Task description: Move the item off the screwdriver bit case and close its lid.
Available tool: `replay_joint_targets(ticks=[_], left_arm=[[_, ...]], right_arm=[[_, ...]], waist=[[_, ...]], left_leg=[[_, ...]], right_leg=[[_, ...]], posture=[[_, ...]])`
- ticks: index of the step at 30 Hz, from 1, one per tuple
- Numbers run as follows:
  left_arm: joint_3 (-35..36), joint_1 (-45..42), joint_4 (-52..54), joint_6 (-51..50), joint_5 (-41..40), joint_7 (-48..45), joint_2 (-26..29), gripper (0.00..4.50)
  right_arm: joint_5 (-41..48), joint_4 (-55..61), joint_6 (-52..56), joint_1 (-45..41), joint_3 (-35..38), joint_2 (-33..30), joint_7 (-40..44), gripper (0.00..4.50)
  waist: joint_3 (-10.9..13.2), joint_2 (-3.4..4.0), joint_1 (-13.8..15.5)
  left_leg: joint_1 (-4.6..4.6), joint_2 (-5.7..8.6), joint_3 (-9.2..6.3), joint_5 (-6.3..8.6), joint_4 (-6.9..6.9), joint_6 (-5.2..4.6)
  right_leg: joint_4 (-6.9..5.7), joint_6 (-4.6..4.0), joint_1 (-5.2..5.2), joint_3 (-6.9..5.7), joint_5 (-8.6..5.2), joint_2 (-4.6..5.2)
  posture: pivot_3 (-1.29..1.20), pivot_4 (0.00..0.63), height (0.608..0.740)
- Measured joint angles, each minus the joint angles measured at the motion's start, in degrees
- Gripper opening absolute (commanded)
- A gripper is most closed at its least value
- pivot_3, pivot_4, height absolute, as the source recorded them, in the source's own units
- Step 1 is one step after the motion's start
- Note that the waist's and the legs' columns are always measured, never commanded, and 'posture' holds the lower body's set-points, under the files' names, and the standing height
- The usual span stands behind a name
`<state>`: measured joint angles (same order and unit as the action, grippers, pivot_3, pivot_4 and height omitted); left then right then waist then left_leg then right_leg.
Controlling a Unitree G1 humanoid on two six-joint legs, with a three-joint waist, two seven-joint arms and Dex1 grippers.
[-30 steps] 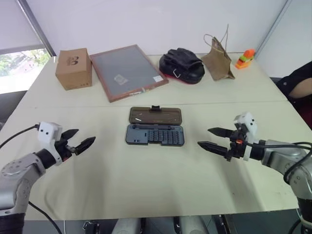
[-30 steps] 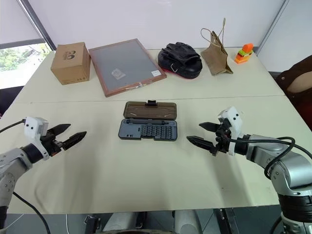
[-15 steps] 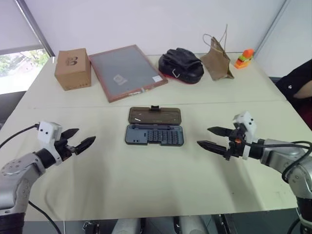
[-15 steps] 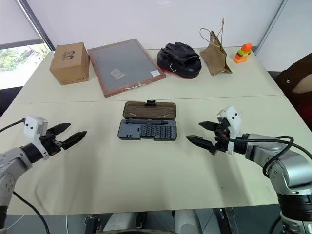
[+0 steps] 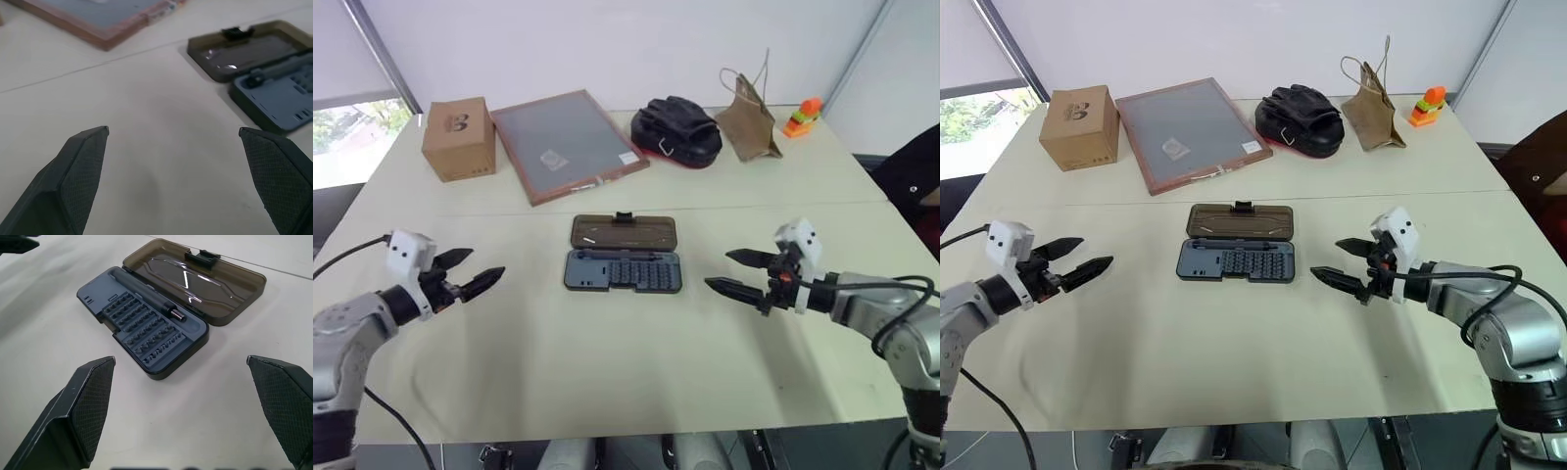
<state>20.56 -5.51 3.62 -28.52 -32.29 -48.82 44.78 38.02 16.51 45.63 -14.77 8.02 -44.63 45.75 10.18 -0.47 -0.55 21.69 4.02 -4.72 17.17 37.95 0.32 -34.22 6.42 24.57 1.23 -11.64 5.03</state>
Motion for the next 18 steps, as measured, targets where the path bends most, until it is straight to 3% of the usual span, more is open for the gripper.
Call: replay_joint_targets(ticks=[4, 6, 10, 14, 18], left_arm=[[-5.2, -13.2, -3.4, -0.6, -0.3, -7.4, 3.5, 4.46], [-9.7, -17.1, -4.3, -0.7, 0.5, -13.8, 6.5, 4.46], [-17.3, -22.4, -6.2, -1.3, 1.6, -22.1, 7.0, 4.46], [-18.9, -24.0, -6.7, -1.6, 1.8, -23.0, 6.3, 4.46], [-17.9, -20.6, -3.7, -2.6, 1.2, -20.7, 4.8, 4.46]], right_arm=[[-7.8, -12.0, -5.2, -16.1, -8.6, 2.5, 1.8, 4.5], [-15.6, -23.6, -9.2, -25.4, -15.0, 4.3, 2.0, 4.5], [-27.1, -48.4, -14.4, -40.0, -22.9, 13.9, -0.4, 4.5], [-33.3, -64.7, -22.1, -46.1, -25.4, 20.1, -2.5, 4.5], [-37.3, -75.7, -28.4, -50.9, -25.5, 24.3, -4.4, 4.5]], waist=[[0.1, -0.01, -0.3], [0.0, -0.01, -0.9], [0.1, 0.03, -1.5], [0.1, 0.03, -1.9], [0.1, 0.01, -2.1]], left_leg=[[-0.09, 0.01, 0.02, -0.1, 0.07, 0.11], [-0.17, 0.04, 0.16, -0.09, 0.02, 0.1], [-0.03, -0.05, 0.06, -0.26, -0.1, 0.39], [1.03, 0.09, 0.09, -0.42, -0.01, 0.66], [1.13, 0.14, 0.26, -0.41, 0.06, 0.65]], right_leg=[[-0.04, -0.04, -0.07, -0.02, 0.11, -0.14], [-0.1, -0.02, -0.05, 0.06, 0.12, -0.18], [-0.22, -0.06, 0.19, 0.07, 0.11, -0.28], [-0.86, -0.12, 1.47, 0.06, 0.07, -0.07], [-0.88, -0.11, 1.61, 0.07, 0.08, 0.02]], posture=[[0.0, 0.15, 0.74], [0.0, 0.15, 0.74], [0.0, 0.15, 0.74], [0.0, 0.15, 0.74], [0.0, 0.15, 0.74]])
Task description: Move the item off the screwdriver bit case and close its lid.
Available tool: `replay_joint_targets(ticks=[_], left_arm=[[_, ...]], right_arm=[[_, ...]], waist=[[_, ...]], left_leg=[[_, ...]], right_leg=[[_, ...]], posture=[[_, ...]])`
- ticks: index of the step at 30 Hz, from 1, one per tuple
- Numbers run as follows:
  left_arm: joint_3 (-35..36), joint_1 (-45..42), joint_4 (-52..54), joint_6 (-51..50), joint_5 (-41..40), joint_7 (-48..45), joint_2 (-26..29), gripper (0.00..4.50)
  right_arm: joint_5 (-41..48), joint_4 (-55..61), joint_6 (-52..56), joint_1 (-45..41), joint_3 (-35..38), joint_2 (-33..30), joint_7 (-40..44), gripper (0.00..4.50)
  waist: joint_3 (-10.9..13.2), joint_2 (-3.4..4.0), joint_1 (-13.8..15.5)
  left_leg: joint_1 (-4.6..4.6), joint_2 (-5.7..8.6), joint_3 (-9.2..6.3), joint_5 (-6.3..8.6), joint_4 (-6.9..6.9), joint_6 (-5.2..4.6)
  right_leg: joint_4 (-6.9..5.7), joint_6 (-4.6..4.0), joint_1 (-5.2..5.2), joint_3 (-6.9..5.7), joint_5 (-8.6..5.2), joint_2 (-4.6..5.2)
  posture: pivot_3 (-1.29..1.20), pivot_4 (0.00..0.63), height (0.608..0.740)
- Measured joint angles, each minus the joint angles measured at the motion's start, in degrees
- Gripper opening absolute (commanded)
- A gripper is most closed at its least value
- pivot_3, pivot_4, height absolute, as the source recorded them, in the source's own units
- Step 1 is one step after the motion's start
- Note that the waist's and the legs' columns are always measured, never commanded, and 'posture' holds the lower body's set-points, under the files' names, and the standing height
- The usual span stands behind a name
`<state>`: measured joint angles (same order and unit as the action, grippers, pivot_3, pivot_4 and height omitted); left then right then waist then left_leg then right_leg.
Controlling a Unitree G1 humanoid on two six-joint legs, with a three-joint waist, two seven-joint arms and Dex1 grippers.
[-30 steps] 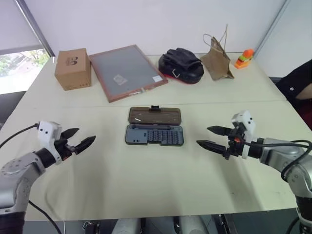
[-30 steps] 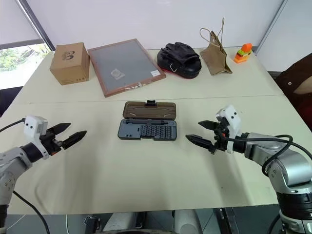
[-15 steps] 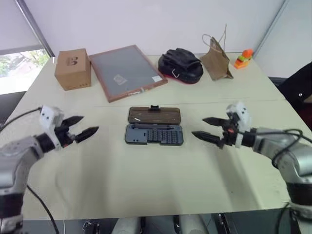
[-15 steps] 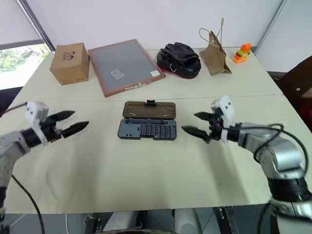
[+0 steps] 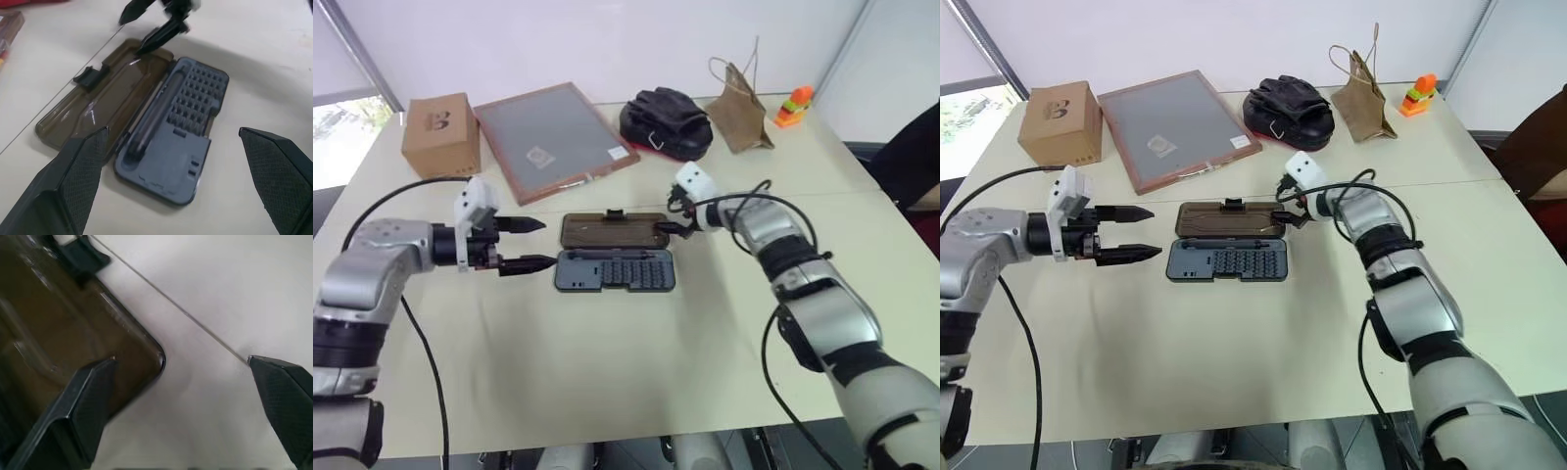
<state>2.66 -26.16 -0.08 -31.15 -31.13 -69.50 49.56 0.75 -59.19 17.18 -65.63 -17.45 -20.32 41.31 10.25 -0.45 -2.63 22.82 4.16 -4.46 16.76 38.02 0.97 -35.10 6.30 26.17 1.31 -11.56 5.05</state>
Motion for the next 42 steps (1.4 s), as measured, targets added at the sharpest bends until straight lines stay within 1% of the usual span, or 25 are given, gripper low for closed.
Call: replay_joint_targets(ticks=[3, 5, 6, 7, 8, 9, 10, 13, 15, 21, 24, 27, 29, 32, 34, 38, 40, 42], left_arm=[[1.9, 4.1, 2.0, -0.1, -0.2, 2.1, -0.1, 4.46], [3.6, 5.9, 3.1, -0.7, -0.5, 3.4, -0.1, 4.5], [4.3, 6.4, 3.6, -0.9, -0.7, 3.9, -0.1, 4.5], [5.1, 6.9, 4.2, -1.0, -0.8, 4.5, -0.1, 4.5], [5.5, 7.1, 4.8, -1.1, -0.9, 4.9, -0.1, 4.5], [6.0, 7.5, 5.4, -1.1, -1.0, 5.4, -0.1, 4.5], [6.3, 7.9, 5.9, -1.1, -1.1, 5.9, -0.1, 4.5], [7.7, 8.6, 6.9, -1.2, -2.1, 7.3, -0.5, 4.5], [7.9, 8.6, 7.2, -1.3, -2.2, 8.0, -0.8, 4.5], [8.4, 10.2, 7.9, -1.3, -2.4, 9.9, -1.5, 4.5], [8.8, 11.2, 9.1, -1.3, -2.6, 10.4, -1.5, 4.5], [9.3, 12.2, 9.9, -1.3, -2.9, 10.8, -1.5, 4.5], [9.4, 12.7, 10.4, -1.3, -3.2, 10.9, -1.5, 4.5], [9.3, 13.3, 10.8, -1.3, -3.2, 10.7, -1.5, 4.5], [9.1, 13.5, 11.4, -1.3, -3.2, 10.4, -1.5, 4.5], [8.1, 14.4, 11.8, -1.3, -3.1, 9.7, -1.4, 4.5], [7.5, 14.6, 11.9, -1.2, -3.0, 9.6, -1.4, 4.5], [7.3, 14.6, 11.8, -1.1, -2.9, 9.6, -1.4, 4.5]], right_arm=[[-2.1, -5.3, -2.9, -2.2, 0.5, 0.9, -0.3, 4.5], [-3.3, -7.5, -4.1, -3.1, 0.6, 1.3, -0.1, 3.96], [-3.8, -8.1, -4.6, -3.2, 0.6, 1.6, 0.5, 3.62], [-4.2, -8.8, -5.1, -3.4, 0.6, 2.1, 1.1, 3.21], [-4.5, -9.3, -5.4, -3.4, 0.6, 2.4, 1.7, 2.59], [-4.9, -9.7, -5.6, -3.5, 0.7, 2.7, 2.6, 2.11], [-5.0, -10.0, -5.5, -3.5, 0.9, 3.0, 3.7, 1.53], [-5.0, -10.9, -4.0, -4.5, 2.3, 3.1, 7.8, 0.03], [-6.3, -10.9, -4.0, -5.3, 2.1, 2.9, 11.0, 0.01], [-9.7, -11.4, -6.7, -5.3, 1.7, 2.8, 11.6, 0.01], [-11.8, -10.4, -9.4, -4.9, 0.4, 1.9, 14.1, 0.01], [-13.5, -7.1, -12.6, -3.1, -1.0, 0.2, 17.2, 0.01], [-13.3, -1.1, -12.3, 0.1, -1.1, -2.1, 21.4, 0.01], [-12.7, 7.4, -9.0, 4.2, -0.7, -4.2, 24.6, 0.01], [-11.7, 14.8, -4.0, 7.8, 0.2, -5.6, 25.5, 0.01], [-10.5, 26.9, 6.6, 13.8, 2.4, -7.7, 24.8, 0.01], [-10.0, 31.6, 13.8, 15.5, 3.8, -7.8, 23.0, 0.01], [-9.4, 35.8, 18.6, 17.3, 4.7, -8.1, 21.8, 0.01]], waist=[[0.0, 0.0, 0.0], [0.0, 0.0, 0.1], [0.0, 0.0, 0.2], [0.0, 0.0, 0.2], [0.0, 0.01, 0.1], [0.0, 0.01, 0.1], [0.0, 0.01, 0.1], [0.0, 0.02, 0.1], [0.0, 0.01, 0.1], [-0.1, 0.01, 0.0], [-0.1, 0.01, 0.1], [-0.1, 0.0, 0.3], [-0.1, 0.0, 0.5], [-0.1, -0.01, 0.7], [-0.1, -0.01, 0.8], [-0.1, -0.01, 1.3], [-0.1, -0.02, 1.7], [-0.1, -0.04, 1.9]], left_leg=[[-0.11, -0.02, -0.01, -0.02, 0.02, 0.03], [-0.18, -0.03, -0.07, -0.06, 0.02, 0.1], [-0.29, -0.03, -0.09, -0.06, 0.02, 0.09], [-0.43, -0.03, -0.11, -0.05, 0.01, 0.08], [-0.52, -0.03, -0.14, 0.03, 0.01, -0.05], [-0.63, -0.03, -0.15, 0.09, 0.01, -0.16], [-0.76, -0.03, -0.17, 0.1, 0.01, -0.17], [-0.81, -0.03, -0.2, 0.1, 0.01, -0.17], [-0.81, -0.04, -0.22, 0.07, 0.0, -0.11], [-0.81, -0.05, -0.2, -0.03, -0.01, 0.08], [-0.81, -0.04, -0.2, -0.03, -0.01, 0.08], [-0.79, -0.01, -0.21, -0.03, -0.01, 0.08], [-0.78, -0.01, -0.21, -0.02, 0.0, 0.06], [-0.77, 0.0, -0.21, 0.0, 0.0, 0.03], [-0.77, 0.0, -0.21, 0.0, 0.0, 0.03], [-0.78, -0.01, -0.2, 0.13, 0.01, -0.21], [-0.78, -0.02, -0.21, 0.14, 0.03, -0.22], [-0.78, -0.01, -0.21, 0.14, 0.03, -0.23]], right_leg=[[-0.05, -0.01, -0.02, 0.0, -0.01, -0.03], [-0.15, -0.01, -0.08, -0.02, 0.0, -0.04], [-0.15, -0.01, -0.19, -0.02, 0.0, -0.05], [-0.15, -0.01, -0.35, -0.03, 0.0, -0.07], [-0.14, -0.02, -0.47, -0.04, 0.0, -0.08], [-0.14, -0.02, -0.59, -0.05, 0.0, -0.08], [-0.12, -0.02, -0.72, -0.07, 0.0, -0.08], [-0.13, -0.02, -0.76, -0.08, -0.01, -0.09], [-0.11, -0.03, -0.77, -0.09, -0.01, -0.12], [-0.12, -0.03, -0.75, -0.07, -0.01, -0.12], [-0.11, -0.03, -0.76, -0.08, -0.01, -0.11], [-0.07, -0.03, -0.77, -0.09, -0.01, -0.08], [-0.03, -0.03, -0.81, -0.11, -0.01, -0.06], [-0.02, -0.03, -0.81, -0.11, -0.02, -0.06], [-0.02, -0.03, -0.81, -0.11, -0.02, -0.05], [-0.03, -0.03, -0.8, -0.11, -0.02, -0.05], [-0.04, -0.03, -0.8, -0.11, -0.02, -0.05], [-0.04, -0.03, -0.81, -0.12, -0.02, -0.05]], posture=[[0.0, 0.15, 0.74], [0.0, 0.15, 0.74], [0.0, 0.15, 0.74], [0.0, 0.15, 0.74], [0.0, 0.15, 0.74], [0.0, 0.15, 0.74], [0.0, 0.15, 0.74], [0.0, 0.15, 0.74], [0.0, 0.15, 0.74], [0.0, 0.15, 0.74], [0.0, 0.15, 0.74], [0.0, 0.15, 0.74], [0.0, 0.15, 0.74], [0.0, 0.15, 0.74], [0.0, 0.15, 0.74], [0.0, 0.15, 0.74], [0.0, 0.15, 0.74], [0.0, 0.15, 0.74]])
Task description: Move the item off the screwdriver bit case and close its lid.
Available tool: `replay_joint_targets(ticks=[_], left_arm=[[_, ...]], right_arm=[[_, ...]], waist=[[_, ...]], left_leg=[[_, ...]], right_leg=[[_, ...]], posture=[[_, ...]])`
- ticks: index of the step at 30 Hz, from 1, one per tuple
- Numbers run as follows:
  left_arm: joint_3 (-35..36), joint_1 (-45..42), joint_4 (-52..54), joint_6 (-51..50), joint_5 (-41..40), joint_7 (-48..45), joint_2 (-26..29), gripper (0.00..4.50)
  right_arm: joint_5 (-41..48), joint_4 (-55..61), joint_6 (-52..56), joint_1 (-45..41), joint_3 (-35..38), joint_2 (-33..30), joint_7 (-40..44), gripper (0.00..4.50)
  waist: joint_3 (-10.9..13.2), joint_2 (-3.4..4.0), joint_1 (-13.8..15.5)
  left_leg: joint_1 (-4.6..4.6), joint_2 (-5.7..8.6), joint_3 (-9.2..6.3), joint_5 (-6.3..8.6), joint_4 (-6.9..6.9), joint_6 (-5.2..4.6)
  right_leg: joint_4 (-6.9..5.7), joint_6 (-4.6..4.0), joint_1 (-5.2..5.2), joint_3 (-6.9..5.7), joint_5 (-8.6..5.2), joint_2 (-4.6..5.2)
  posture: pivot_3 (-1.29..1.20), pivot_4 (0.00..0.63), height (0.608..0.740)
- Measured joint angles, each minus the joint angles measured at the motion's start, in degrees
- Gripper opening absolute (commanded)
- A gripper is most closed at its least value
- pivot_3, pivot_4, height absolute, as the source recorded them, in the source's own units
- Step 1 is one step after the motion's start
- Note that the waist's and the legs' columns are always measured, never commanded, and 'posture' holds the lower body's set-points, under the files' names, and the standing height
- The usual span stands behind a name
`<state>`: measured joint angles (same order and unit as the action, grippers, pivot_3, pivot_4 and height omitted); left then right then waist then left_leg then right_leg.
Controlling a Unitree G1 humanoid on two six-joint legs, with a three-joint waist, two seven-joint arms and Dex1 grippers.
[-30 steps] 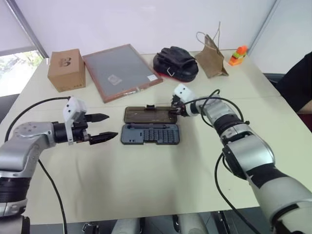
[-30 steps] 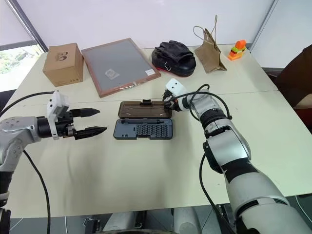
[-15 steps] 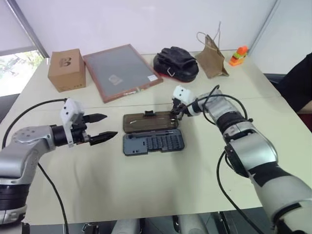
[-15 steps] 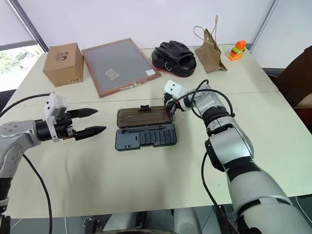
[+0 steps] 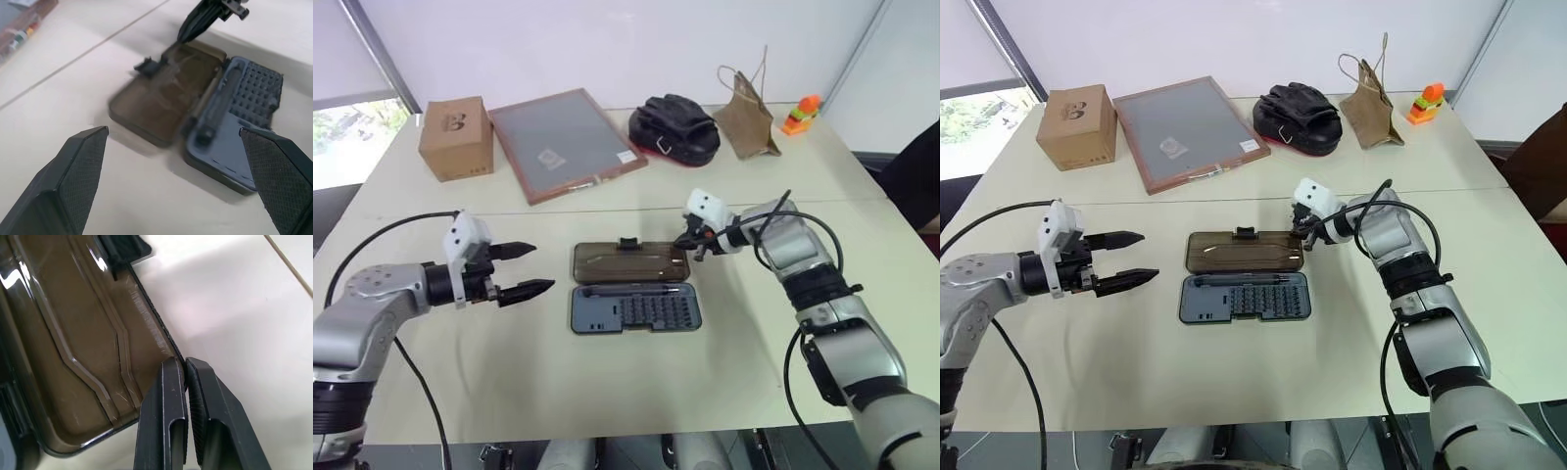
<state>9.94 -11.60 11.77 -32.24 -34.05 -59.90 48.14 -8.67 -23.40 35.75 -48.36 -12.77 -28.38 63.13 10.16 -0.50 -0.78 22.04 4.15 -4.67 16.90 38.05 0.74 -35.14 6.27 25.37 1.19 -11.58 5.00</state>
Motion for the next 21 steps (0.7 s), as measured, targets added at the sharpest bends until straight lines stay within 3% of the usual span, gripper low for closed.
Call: replay_joint_targets(ticks=[10, 21], left_arm=[[-2.3, -2.3, -1.1, 0.1, 0.5, 0.0, -1.4, 4.5], [-2.4, -2.5, -2.0, 0.2, 0.9, -0.1, -2.1, 4.5]], right_arm=[[2.6, 17.7, 10.3, 8.0, -1.0, -4.2, -1.0, 0.01], [4.3, 19.8, 9.4, 8.8, -3.0, -5.0, -1.7, 0.01]], waist=[[0.0, 0.0, 0.0], [0.0, -0.01, -0.3]], left_leg=[[0.01, -0.01, 0.03, 0.04, 0.01, -0.08], [0.01, -0.04, 0.05, 0.04, 0.01, -0.08]], right_leg=[[0.02, 0.0, 0.01, -0.02, 0.0, 0.0], [0.01, 0.0, 0.02, -0.03, 0.0, -0.02]], posture=[[0.0, 0.15, 0.74], [0.0, 0.15, 0.74]])
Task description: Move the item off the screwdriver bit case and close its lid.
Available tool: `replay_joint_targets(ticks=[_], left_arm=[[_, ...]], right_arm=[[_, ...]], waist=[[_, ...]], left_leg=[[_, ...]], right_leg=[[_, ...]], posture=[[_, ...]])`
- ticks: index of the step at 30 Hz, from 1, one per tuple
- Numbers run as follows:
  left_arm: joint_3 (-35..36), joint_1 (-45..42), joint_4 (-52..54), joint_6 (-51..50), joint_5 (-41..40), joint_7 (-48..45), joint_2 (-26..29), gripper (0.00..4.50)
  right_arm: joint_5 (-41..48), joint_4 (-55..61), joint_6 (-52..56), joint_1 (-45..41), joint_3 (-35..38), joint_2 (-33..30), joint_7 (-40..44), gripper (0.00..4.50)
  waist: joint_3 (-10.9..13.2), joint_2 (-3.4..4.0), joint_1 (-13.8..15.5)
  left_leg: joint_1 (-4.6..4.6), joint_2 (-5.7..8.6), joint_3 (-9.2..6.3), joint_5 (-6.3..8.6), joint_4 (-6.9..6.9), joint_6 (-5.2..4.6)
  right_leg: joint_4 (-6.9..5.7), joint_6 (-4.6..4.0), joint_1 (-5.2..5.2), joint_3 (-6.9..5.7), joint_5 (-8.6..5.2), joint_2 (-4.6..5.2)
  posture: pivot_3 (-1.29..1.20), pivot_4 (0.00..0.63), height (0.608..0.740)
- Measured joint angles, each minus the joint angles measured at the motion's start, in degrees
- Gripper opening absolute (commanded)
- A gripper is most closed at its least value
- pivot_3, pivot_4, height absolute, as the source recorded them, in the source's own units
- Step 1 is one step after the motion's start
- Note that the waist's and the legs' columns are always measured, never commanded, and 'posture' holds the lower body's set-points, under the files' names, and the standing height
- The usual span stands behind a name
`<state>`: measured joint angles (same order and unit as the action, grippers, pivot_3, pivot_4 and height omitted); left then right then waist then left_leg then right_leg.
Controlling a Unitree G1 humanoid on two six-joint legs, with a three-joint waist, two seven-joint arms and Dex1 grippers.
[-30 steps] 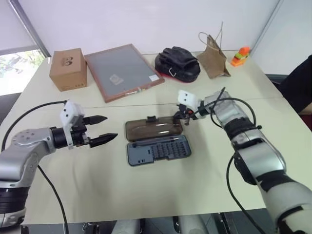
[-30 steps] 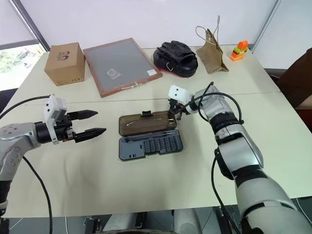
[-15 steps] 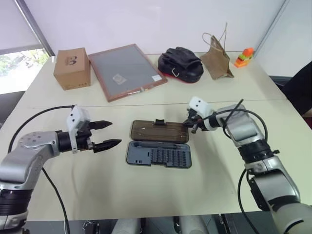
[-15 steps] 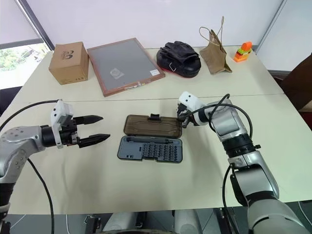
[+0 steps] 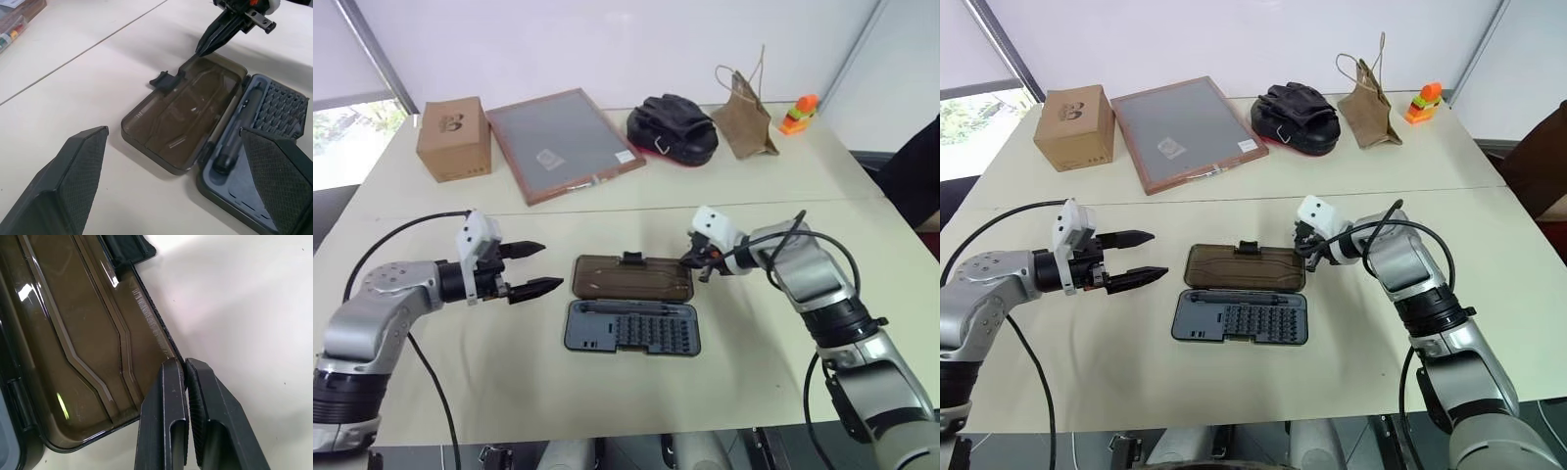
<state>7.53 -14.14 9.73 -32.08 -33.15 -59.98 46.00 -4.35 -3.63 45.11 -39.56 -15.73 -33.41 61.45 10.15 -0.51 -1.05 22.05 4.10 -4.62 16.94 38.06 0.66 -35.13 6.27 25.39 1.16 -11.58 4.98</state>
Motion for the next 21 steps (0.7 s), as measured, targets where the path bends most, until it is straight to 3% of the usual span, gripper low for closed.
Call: replay_joint_targets(ticks=[14, 17, 21], left_arm=[[0.0, 1.0, 0.1, 0.0, 0.0, 0.4, -0.2, 4.5], [0.0, 1.0, 0.1, 0.0, 0.0, 0.4, -0.5, 4.5], [-0.1, 1.0, 0.1, -0.1, 0.0, 0.7, -1.2, 4.5]], right_arm=[[0.6, -1.2, -2.2, -0.6, -1.2, 0.0, -0.2, 0.01], [0.7, -1.4, -2.8, -0.7, -1.9, 0.3, -0.3, 1.06], [1.2, -2.2, -3.4, -0.7, -2.1, 1.0, -1.4, 3.1]], waist=[[0.0, -0.02, -0.2], [0.0, -0.02, -0.2], [0.0, -0.03, 0.1]], left_leg=[[-0.05, -0.03, 0.02, 0.0, 0.0, 0.0], [-0.05, -0.03, 0.03, 0.0, 0.01, 0.0], [-0.04, 0.0, 0.03, 0.0, 0.04, 0.0]], right_leg=[[-0.04, 0.0, -0.01, 0.01, 0.0, -0.02], [-0.05, 0.0, -0.01, 0.01, 0.0, -0.02], [-0.05, 0.0, -0.02, 0.01, 0.0, 0.02]], posture=[[0.0, 0.15, 0.74], [0.0, 0.15, 0.74], [0.0, 0.15, 0.74]])
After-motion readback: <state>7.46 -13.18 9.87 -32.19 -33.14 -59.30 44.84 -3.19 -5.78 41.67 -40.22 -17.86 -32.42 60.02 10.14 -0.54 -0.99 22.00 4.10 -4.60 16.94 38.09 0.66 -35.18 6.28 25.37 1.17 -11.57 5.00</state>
